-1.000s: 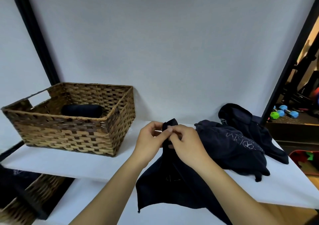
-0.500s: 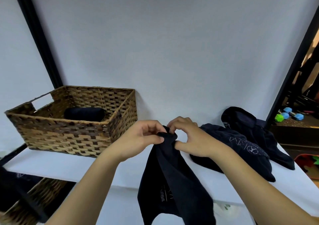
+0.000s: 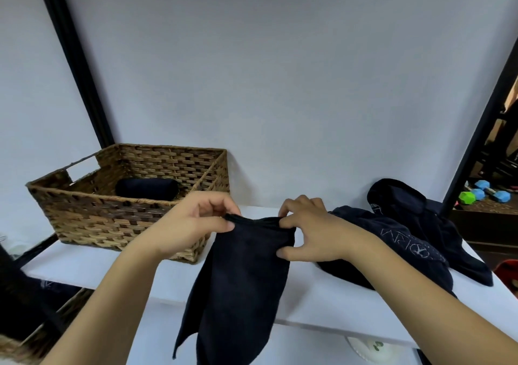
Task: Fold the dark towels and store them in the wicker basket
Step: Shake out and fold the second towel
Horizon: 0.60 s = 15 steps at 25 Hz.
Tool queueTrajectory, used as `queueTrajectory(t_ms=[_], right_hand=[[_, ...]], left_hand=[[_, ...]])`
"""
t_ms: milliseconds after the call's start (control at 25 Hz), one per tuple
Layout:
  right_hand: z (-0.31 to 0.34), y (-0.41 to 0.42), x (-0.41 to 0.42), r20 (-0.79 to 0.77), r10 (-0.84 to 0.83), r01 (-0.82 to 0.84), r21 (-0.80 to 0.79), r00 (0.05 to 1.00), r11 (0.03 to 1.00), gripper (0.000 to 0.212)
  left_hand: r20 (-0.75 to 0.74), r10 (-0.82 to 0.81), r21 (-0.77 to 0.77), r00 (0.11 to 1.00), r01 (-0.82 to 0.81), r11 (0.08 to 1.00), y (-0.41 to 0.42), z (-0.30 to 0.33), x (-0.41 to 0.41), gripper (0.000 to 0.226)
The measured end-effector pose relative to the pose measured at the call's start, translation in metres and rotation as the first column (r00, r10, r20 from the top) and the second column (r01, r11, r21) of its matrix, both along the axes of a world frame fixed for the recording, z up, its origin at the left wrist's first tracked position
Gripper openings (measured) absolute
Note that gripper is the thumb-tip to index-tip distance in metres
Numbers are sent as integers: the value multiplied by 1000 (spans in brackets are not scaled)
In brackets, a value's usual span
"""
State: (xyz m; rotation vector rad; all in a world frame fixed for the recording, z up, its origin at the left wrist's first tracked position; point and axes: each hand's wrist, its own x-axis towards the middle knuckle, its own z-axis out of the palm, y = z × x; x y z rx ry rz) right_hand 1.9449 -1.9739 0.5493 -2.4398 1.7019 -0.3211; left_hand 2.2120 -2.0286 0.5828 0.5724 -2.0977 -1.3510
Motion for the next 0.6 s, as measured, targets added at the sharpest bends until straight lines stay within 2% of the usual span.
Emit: queueTrajectory(t_ms=[160,280,360,440,600], right_hand=[[10,7,-11,191,18,16,-176,982,984,20],[15,17,-6,295,-38,70,-102,955,992,20],[13,18,-1,278,11,25,-125,961,992,25],[9,14,2,238,87,-40,-195,967,980,15],[-1,10,-3,196,91,-56,-179,976,982,16]], left_hand=[[-116,193,-36,974,-198,979,-6,8,19,8],[-142,214,-38,967,-221,975,-7,9,22,12],[-132,210,-60,969,-220,974,-5,9,18,8],[-130,212,-77,969,-223,972,-3,8,14,10],[-113,242,-88,964,-252,964,-3,9,12,6]])
